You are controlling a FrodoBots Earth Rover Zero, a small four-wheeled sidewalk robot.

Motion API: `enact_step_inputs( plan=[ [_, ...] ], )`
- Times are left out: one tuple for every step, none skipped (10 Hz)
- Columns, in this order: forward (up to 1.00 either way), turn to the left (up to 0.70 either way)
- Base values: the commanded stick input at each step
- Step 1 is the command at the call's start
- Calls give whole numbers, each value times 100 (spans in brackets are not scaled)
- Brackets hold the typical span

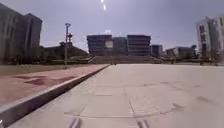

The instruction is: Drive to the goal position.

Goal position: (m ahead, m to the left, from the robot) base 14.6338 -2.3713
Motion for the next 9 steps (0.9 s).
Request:
enact_step_inputs(
  plan=[
    [100,0],
    [100,0],
    [100,0],
    [100,0],
    [100,0],
    [100,0],
    [100,0],
    [100,0],
    [100,0]
  ],
)
